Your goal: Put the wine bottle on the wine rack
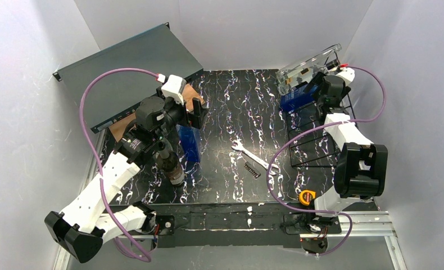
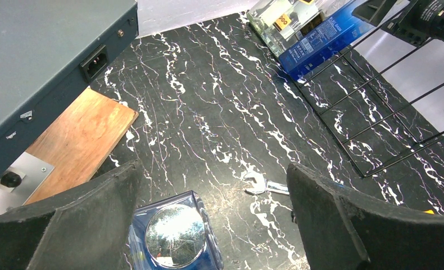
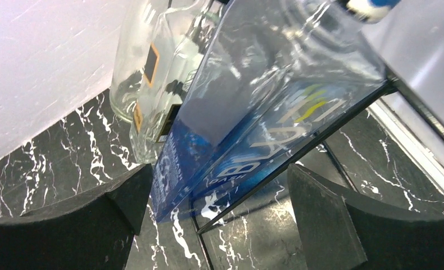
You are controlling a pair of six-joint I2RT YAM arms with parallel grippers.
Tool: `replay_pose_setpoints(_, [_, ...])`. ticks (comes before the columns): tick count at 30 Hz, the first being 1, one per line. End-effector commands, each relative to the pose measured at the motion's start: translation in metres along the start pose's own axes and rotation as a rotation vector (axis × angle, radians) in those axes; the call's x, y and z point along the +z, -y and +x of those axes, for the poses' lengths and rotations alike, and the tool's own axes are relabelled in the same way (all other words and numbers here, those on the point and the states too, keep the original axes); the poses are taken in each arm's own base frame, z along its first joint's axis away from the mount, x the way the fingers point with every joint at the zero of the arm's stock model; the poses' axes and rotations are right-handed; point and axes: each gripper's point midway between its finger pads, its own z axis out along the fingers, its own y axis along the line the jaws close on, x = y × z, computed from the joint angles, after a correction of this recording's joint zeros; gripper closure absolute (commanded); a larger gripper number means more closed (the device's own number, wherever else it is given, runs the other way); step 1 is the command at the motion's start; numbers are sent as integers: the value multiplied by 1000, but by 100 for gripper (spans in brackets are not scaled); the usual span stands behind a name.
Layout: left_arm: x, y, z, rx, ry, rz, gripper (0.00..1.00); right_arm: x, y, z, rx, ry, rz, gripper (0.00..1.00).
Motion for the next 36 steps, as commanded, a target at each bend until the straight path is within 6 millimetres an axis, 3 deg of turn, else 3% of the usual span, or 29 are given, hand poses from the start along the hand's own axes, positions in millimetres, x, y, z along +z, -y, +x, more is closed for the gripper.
replay_pose_setpoints(1, [-13,4,-26,3,65,13,1,-17,-32,-21,-41,41,-53,2])
replay_pose_setpoints(14, [-23,0,-39,19,56,-21,1,-44,-42,-12,-33,-16,-49,2])
replay_pose_setpoints(18, [-31,-12,-42,-32,3,-122,1,-58,-51,-14,-29,-32,-72,2])
replay_pose_setpoints(25, [-50,-16,-10,-119,-176,-180,1,-79,-70,1,-22,-92,-153,2])
replay_pose_setpoints(31, [-52,-16,18,-179,-304,-212,1,-97,-97,1,-29,-118,-241,2])
replay_pose_setpoints(36, [-52,-24,37,-187,-365,-278,1,-111,-107,1,-31,-124,-296,2])
